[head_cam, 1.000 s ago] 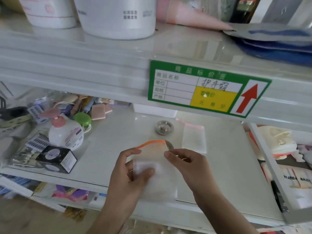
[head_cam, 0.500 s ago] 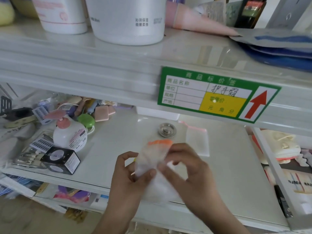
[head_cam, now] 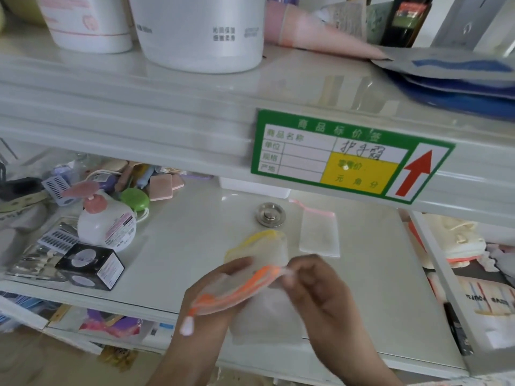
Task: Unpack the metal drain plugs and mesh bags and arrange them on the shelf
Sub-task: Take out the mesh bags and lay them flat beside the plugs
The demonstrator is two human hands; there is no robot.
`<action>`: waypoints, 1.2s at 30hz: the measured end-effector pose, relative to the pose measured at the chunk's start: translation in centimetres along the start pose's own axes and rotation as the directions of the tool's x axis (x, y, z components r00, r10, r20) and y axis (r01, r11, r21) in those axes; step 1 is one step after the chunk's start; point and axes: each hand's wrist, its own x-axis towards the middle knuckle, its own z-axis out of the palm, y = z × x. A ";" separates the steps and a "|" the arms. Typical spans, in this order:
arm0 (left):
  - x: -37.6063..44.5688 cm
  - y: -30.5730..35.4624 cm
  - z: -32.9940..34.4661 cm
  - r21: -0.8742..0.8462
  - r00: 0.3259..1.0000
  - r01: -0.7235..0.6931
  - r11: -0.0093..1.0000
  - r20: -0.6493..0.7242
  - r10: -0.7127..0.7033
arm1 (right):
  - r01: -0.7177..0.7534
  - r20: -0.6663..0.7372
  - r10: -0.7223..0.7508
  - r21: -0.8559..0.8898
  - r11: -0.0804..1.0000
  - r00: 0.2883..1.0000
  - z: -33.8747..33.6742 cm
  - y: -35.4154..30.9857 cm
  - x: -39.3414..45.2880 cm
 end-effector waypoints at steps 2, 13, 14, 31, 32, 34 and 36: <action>0.4 -0.3 0.0 -0.028 1.000 -0.024 0.999 -0.015 0.024 | -0.079 -0.213 0.110 0.150 0.986 0.971 -1.6 0.2 1.0; -0.3 -1.5 0.0 0.088 0.984 -0.008 0.996 -0.179 0.024 | -0.373 -0.426 0.296 -0.109 0.921 0.855 -17.6 4.9 9.1; -0.3 -1.5 0.1 0.087 0.985 0.002 0.996 -0.174 0.013 | -0.359 -0.397 0.288 -0.116 0.926 0.871 -18.2 5.2 9.8; -0.8 -2.6 0.9 0.162 0.993 -0.004 0.987 -0.115 0.023 | -0.726 -0.731 0.314 -0.347 0.594 0.606 -24.8 16.1 11.5; -0.8 -2.6 0.9 0.167 0.993 -0.005 0.986 -0.119 0.025 | -0.731 -0.734 0.297 -0.377 0.569 0.610 -24.7 15.9 11.5; -0.8 -2.2 1.2 0.166 0.993 -0.004 0.986 -0.116 0.024 | -0.728 -0.727 0.260 -0.452 0.516 0.636 -24.7 16.0 11.4; -0.8 -2.2 1.2 0.179 0.995 -0.014 0.984 -0.095 0.031 | -0.717 -0.726 0.220 -0.495 0.490 0.652 -24.8 16.4 11.1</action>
